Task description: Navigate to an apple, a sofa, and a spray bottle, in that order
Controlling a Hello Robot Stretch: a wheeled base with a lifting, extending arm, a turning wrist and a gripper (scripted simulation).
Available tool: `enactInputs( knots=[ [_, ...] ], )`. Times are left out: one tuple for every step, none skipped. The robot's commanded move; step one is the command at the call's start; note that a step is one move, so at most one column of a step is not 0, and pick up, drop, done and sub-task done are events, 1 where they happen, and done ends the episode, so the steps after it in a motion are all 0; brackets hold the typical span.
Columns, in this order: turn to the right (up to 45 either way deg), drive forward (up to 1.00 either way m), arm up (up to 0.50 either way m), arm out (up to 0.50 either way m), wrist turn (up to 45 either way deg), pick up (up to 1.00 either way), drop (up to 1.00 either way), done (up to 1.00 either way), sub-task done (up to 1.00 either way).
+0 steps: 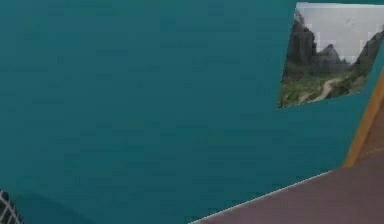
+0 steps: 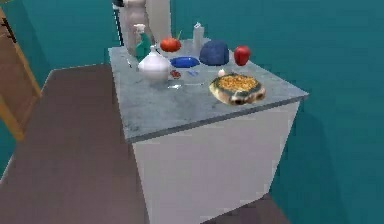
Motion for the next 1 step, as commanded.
enactInputs(
  knots=[
    [21.0, 0.00, 0.00, 0.00, 0.0, 0.00, 0.00, 0.00, 0.00]
  ],
)
